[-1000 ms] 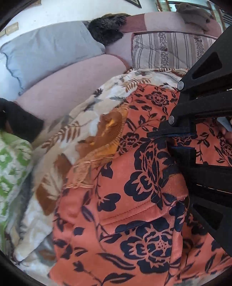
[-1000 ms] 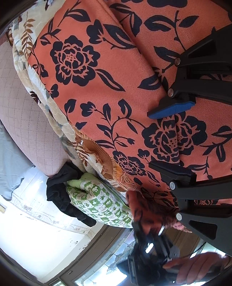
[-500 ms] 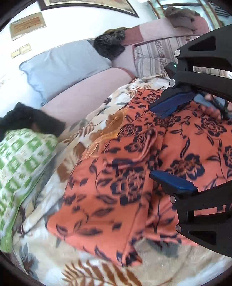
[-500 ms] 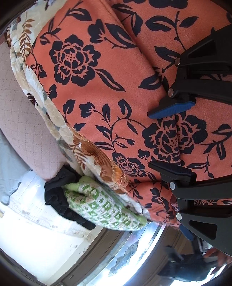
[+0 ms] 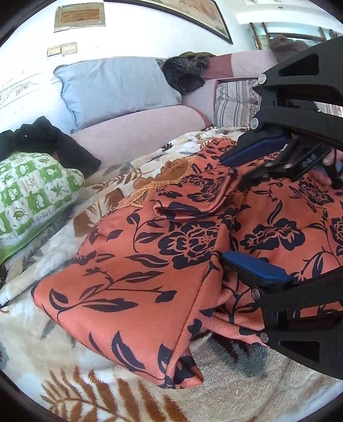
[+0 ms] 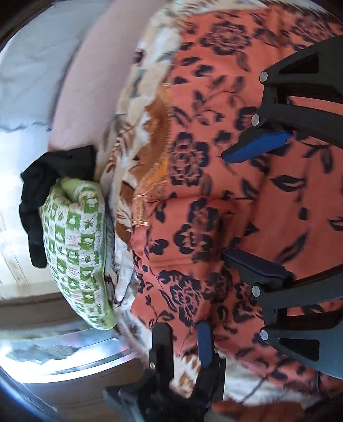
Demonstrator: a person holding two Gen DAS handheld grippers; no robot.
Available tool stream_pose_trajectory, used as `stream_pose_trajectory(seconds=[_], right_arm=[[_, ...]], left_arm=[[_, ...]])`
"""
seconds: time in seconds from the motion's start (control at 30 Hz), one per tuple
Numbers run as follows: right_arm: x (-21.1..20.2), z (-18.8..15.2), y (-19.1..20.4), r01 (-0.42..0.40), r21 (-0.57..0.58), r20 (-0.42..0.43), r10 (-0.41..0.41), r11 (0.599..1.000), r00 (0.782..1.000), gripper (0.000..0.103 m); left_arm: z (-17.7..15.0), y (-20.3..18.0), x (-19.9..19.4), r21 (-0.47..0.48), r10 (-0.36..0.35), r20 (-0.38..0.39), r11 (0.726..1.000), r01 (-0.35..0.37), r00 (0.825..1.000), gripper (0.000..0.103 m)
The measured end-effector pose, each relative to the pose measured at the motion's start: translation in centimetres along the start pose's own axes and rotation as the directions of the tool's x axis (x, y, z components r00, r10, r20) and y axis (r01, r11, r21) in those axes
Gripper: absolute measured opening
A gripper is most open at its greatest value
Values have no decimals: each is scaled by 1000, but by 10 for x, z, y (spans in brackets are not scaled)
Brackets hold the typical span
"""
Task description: Fold small clothes
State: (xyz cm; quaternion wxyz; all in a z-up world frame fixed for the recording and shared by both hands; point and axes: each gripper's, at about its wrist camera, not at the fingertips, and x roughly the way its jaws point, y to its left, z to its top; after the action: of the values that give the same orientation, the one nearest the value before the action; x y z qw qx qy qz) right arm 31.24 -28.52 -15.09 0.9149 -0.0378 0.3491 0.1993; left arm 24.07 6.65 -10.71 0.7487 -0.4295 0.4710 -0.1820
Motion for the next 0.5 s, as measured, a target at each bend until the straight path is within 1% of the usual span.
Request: stream_pose_trajectory(seconds=[0.03,0.07,0.13,0.17,0.2,0.23,0.27,0.33,0.43,0.5], right_arm=[[5,4,2,0,-11,8,0,1000,1000,68],[9,8,3,-17,-12,8,17,1000,1000,64],[17,15,-5,-93,43,-27,94,995,995,5],[18,15,-16,-127,113,-29,131,985,991,6],[14,14,-29,-157,177,-2,160,972,987,6],[8,10,-47,-184,257,29,183,949,983,5],[3,7,-63,-195,324,51,189,926,981,5],[-8,-5,-100,-214,454,94,193,865,977,5],[-27,-27,-158,-178,600,134,121,780,984,5],[-39,-45,-194,-159,683,153,73,713,985,5]], left_arm=[[-3,0,-3,8,-4,-5,1000,4,1000,65],[-4,-1,-3,15,-5,-9,1000,5,1000,65],[-7,-4,-6,36,-10,-15,999,10,1000,66],[-9,-6,-7,48,-9,-19,999,10,1000,66],[-10,-8,-6,59,-10,-25,998,12,1000,66],[-11,-10,-3,73,-8,-34,997,11,999,66],[-12,-11,-1,79,-5,-39,997,8,999,66],[-14,-13,6,93,4,-51,996,0,999,66],[-16,-15,13,106,27,-62,994,-21,998,66],[-16,-16,18,112,41,-67,993,-33,997,66]])
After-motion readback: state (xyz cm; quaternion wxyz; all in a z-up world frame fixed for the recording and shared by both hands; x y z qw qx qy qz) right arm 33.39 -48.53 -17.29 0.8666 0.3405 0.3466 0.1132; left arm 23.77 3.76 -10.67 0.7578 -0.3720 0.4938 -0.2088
